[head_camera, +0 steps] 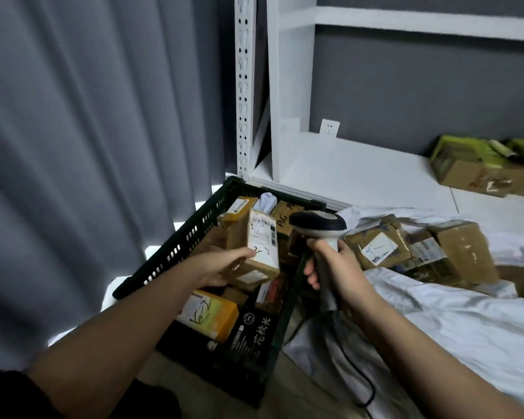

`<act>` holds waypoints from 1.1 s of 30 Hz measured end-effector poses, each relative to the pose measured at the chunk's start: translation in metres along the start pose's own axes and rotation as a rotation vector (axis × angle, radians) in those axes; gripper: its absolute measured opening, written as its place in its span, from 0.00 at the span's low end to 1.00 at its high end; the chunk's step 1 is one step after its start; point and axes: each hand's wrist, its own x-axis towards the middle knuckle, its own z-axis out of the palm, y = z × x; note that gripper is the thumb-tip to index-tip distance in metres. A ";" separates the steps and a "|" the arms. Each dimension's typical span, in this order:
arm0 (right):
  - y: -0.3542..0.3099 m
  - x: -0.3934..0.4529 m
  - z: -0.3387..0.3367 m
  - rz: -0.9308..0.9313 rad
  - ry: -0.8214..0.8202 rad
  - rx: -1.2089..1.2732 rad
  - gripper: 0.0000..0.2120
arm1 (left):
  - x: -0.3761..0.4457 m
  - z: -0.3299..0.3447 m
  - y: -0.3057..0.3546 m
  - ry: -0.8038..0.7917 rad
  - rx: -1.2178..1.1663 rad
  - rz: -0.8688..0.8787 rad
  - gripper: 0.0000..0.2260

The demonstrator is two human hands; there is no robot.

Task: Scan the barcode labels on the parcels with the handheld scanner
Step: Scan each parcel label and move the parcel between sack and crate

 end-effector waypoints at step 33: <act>-0.008 -0.048 -0.041 -0.224 -0.132 -0.004 0.13 | 0.024 0.064 -0.007 0.323 -0.108 0.364 0.34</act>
